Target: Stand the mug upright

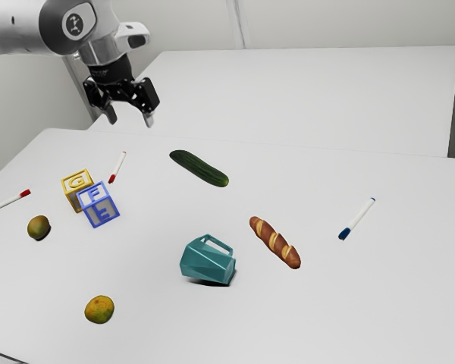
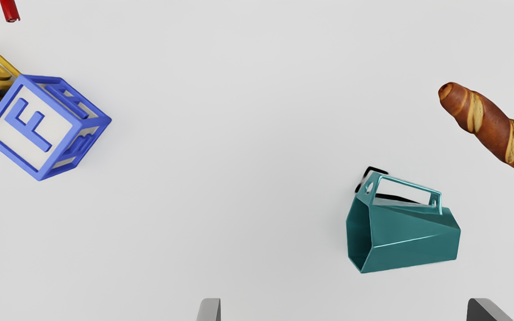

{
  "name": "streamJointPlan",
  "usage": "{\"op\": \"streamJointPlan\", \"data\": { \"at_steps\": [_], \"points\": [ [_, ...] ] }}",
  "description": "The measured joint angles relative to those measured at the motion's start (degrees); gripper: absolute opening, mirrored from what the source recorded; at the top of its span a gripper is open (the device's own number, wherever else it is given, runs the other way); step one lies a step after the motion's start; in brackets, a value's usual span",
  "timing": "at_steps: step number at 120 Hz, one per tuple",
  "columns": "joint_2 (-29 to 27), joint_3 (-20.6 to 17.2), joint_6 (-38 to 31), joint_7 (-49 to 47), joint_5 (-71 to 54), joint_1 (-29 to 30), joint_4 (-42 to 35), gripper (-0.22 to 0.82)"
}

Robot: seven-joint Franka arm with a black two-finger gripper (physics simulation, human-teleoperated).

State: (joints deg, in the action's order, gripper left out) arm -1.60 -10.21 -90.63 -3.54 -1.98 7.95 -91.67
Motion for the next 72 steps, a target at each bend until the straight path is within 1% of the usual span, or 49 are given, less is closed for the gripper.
{"op": "streamJointPlan", "data": {
  "at_steps": [28, 52, 72],
  "points": [
    [0.0, -0.1, -0.3, -0.5, 1.1, 0.8, -0.5, 0.6],
    [-0.4, 0.0, -1.0, -0.6, 9.7, 1.6, -7.9, 0.6],
    [-0.8, 0.0, -4.5, 2.3, 15.3, 2.9, -15.4, 0.6]
  ]
}}
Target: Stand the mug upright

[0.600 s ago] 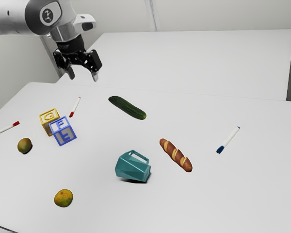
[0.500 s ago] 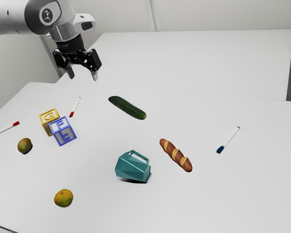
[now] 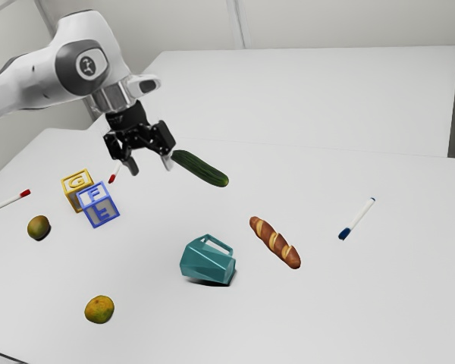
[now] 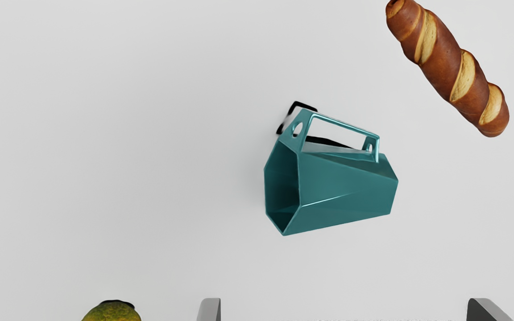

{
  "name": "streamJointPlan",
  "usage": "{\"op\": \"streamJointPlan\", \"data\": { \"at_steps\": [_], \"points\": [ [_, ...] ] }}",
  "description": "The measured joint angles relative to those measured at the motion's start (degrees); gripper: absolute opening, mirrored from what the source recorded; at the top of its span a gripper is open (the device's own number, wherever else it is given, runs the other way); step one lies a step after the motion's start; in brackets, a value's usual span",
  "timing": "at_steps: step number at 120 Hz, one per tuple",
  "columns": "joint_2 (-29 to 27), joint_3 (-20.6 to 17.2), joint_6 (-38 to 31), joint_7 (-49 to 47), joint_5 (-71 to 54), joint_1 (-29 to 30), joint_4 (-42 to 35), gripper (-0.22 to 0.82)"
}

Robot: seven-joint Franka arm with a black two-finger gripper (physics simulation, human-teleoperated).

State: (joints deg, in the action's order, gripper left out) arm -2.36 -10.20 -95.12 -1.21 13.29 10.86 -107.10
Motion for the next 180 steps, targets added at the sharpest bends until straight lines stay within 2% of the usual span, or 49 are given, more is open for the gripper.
{"op": "streamJointPlan", "data": {
  "at_steps": [32, 61, 85, 114, 141, 155, 180],
  "points": [
    [-0.1, -0.1, -9.8, 11.3, 10.6, 3.8, -12.3, 0.6],
    [1.1, -0.1, -16.2, 22.7, 20.4, 3.0, -19.6, 0.6],
    [4.7, -0.2, -17.1, 30.3, 23.1, 1.8, -21.3, 0.6],
    [7.4, -0.3, -16.4, 40.4, 26.5, 5.4, -21.7, 0.6],
    [8.8, -0.5, -15.8, 46.9, 32.4, 4.3, -22.3, 0.6],
    [9.1, -0.5, -15.1, 49.4, 33.9, 4.6, -22.8, 0.51],
    [9.8, -0.6, -13.9, 52.8, 35.1, 4.6, -22.9, 0.19]
  ]
}}
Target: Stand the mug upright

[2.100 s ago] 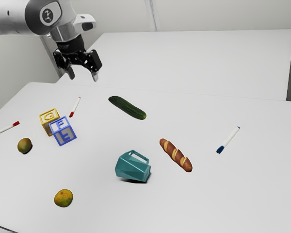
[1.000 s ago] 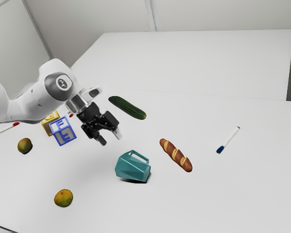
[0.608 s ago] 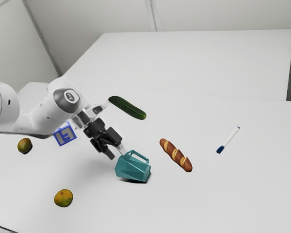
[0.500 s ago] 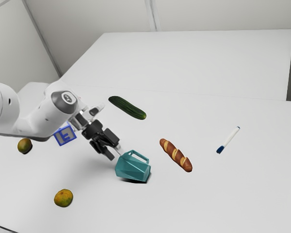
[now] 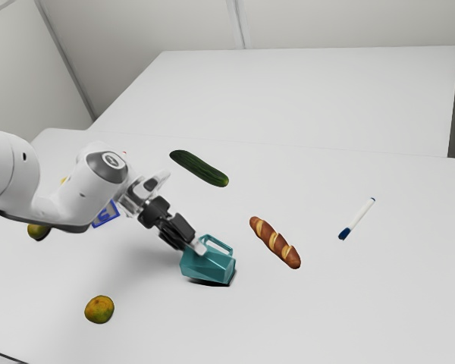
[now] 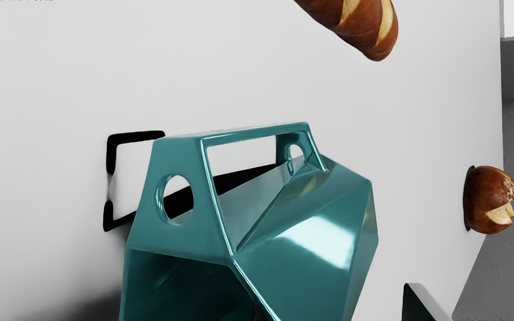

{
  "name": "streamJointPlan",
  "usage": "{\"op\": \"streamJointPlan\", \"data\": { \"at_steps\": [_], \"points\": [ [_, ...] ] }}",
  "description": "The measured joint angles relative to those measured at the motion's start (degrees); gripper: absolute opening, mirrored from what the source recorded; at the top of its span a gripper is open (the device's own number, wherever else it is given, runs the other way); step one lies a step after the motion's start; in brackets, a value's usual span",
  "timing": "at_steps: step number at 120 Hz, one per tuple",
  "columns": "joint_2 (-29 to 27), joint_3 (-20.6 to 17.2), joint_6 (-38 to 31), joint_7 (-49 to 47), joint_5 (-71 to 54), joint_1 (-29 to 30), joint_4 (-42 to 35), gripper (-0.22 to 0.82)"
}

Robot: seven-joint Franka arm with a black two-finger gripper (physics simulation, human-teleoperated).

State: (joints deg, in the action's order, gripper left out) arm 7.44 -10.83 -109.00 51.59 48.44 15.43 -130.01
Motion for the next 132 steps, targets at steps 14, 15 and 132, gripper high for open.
{"op": "streamJointPlan", "data": {
  "at_steps": [14, 15, 132],
  "points": [
    [-0.3, -0.1, 0.9, 1.5, 0.4, -0.1, 0.1, 0.08],
    [-0.4, -0.1, 1.0, 1.6, 0.4, -0.1, 0.1, 0.08],
    [-6.9, -8.0, -14.1, -6.9, -39.0, -3.5, 6.0, -0.18]
  ]
}}
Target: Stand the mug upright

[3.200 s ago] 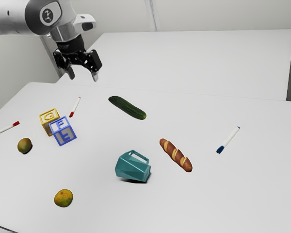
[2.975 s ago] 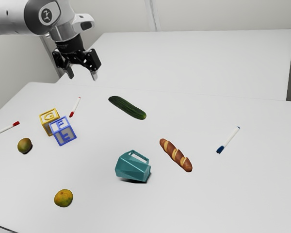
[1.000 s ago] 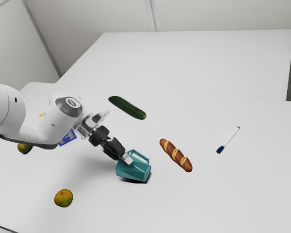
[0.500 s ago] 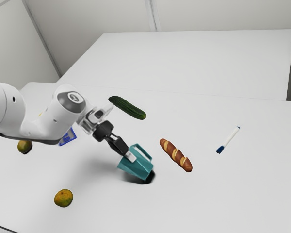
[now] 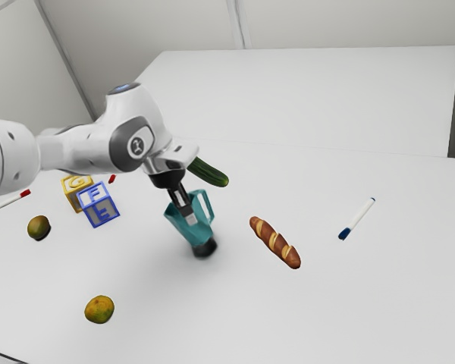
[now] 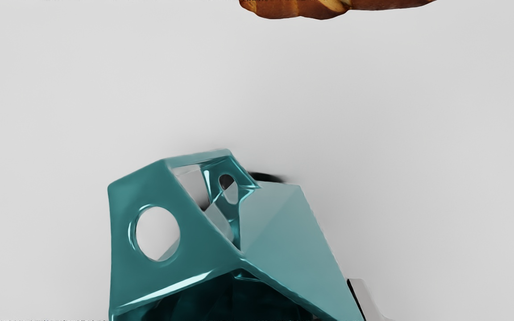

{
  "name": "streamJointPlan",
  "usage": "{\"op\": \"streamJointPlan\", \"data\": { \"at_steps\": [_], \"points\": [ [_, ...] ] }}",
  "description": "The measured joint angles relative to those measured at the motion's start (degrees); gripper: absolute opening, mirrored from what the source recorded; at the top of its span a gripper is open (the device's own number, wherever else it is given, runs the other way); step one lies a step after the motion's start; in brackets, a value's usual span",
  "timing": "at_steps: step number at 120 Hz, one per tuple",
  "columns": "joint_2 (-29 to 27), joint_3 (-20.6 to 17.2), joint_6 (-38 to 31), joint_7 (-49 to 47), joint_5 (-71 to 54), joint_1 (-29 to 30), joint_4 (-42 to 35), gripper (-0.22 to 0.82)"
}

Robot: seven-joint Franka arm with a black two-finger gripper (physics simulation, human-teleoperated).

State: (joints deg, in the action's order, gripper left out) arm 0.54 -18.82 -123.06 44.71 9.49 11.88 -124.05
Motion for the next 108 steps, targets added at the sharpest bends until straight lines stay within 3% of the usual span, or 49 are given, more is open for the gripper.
{"op": "streamJointPlan", "data": {
  "at_steps": [30, 61, 108],
  "points": [
    [1.6, -1.1, -6.2, -8.1, -8.1, -0.3, -1.6, -0.18],
    [3.3, -1.0, -8.8, -15.1, -10.8, 3.6, -1.7, -0.16],
    [3.4, -1.1, -9.3, -20.6, -10.8, 2.5, -1.7, 0.26]
  ]
}}
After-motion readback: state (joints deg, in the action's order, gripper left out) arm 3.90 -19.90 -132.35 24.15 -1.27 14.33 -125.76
